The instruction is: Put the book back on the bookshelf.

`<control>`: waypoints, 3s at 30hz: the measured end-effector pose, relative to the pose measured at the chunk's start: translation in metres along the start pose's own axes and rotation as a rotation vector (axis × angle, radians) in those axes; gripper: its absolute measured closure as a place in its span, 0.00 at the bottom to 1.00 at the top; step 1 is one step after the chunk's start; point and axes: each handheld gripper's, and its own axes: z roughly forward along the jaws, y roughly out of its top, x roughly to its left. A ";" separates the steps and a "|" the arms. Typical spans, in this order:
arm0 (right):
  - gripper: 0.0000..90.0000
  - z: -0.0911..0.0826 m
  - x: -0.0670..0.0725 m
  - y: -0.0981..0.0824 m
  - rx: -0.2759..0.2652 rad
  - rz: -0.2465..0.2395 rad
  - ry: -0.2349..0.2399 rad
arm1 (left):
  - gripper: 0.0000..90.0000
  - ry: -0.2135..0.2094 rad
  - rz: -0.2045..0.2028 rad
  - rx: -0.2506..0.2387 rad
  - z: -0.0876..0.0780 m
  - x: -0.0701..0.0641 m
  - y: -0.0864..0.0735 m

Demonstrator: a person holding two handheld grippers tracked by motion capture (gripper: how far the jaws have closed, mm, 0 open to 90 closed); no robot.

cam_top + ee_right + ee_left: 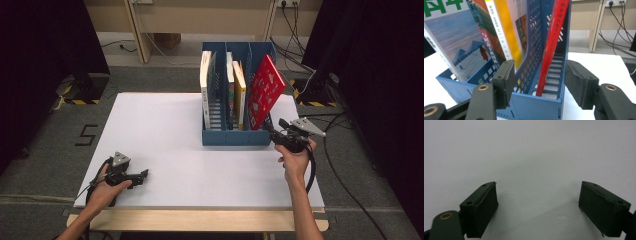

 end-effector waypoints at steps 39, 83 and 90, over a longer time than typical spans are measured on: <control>0.26 -0.014 0.030 -0.024 0.014 0.075 0.096 | 0.14 -0.011 0.004 0.002 0.001 0.000 0.000; 0.17 -0.021 0.087 -0.080 0.198 -0.050 0.212 | 0.13 -0.011 0.005 0.000 0.001 0.000 0.000; 0.18 -0.020 0.090 -0.093 0.293 -0.076 0.216 | 0.13 -0.011 0.004 0.000 0.001 0.000 0.000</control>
